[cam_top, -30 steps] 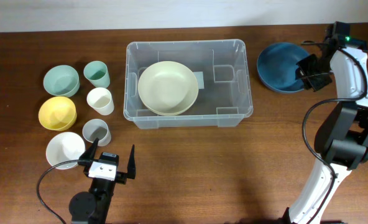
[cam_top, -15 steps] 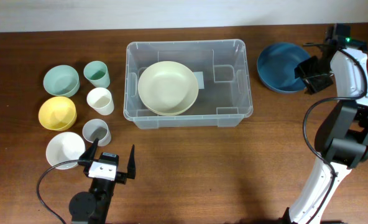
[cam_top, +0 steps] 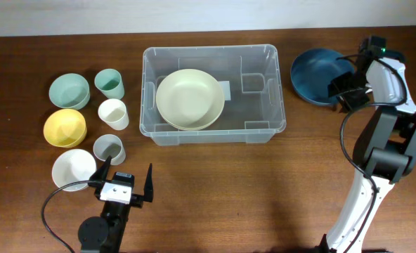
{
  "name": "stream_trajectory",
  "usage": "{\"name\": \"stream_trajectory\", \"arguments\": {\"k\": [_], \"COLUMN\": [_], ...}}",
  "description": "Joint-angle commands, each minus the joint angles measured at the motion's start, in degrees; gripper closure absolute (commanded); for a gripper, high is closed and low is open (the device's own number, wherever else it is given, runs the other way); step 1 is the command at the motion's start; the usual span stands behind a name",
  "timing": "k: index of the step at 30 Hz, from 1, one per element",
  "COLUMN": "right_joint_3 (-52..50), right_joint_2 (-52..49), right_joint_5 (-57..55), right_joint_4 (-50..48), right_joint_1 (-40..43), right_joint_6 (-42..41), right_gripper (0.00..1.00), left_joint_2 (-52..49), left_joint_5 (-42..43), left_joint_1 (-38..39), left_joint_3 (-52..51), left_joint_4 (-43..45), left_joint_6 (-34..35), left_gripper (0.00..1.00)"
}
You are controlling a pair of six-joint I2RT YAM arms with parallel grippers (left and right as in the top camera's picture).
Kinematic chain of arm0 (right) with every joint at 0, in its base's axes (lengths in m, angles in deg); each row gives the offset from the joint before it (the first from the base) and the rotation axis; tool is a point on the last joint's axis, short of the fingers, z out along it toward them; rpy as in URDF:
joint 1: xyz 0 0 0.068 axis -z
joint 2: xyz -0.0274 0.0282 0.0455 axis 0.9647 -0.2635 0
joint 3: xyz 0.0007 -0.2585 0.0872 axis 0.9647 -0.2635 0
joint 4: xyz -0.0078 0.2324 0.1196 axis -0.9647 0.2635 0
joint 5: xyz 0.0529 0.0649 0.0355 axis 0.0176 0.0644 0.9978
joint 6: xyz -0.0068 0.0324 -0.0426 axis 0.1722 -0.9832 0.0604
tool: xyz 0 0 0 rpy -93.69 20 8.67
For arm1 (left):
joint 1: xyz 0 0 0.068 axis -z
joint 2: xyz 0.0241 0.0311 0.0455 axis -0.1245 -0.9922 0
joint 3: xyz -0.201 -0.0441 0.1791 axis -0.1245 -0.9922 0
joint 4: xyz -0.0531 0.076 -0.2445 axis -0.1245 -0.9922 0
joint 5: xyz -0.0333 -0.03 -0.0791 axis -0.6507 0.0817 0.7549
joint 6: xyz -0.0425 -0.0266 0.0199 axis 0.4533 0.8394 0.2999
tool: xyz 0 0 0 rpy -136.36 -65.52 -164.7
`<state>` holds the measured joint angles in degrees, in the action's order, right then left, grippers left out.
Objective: Pack container
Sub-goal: 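Grip the teal bowl rim with the right gripper and tilt it up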
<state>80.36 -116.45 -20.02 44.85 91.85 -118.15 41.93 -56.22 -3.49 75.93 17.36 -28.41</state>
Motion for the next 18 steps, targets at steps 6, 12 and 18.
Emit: {"name": "stream_trajectory", "arguments": {"k": [6, 12, 18], "right_joint_3": [-0.42, -0.42, -0.42], "right_joint_2": [-1.33, -2.01, -2.01], "right_joint_5": [-1.36, -1.33, -1.33], "right_joint_4": [-0.59, -0.98, -1.09], "right_joint_1": [0.13, 0.13, 0.2], "right_joint_6": [-0.42, -0.44, -0.44], "right_gripper": [0.58, 0.88, 0.96], "left_joint_2": [0.48, 0.48, 0.48], "left_joint_5": [-0.39, -0.42, -0.42], "left_joint_1": [-0.35, -0.35, -0.35], "left_joint_3": [-0.13, -0.13, -0.13], "left_joint_4": [-0.33, -0.35, -0.35], "left_joint_6": [-0.96, -0.96, -0.96], "left_gripper": [0.0, 0.0, 0.0]}}
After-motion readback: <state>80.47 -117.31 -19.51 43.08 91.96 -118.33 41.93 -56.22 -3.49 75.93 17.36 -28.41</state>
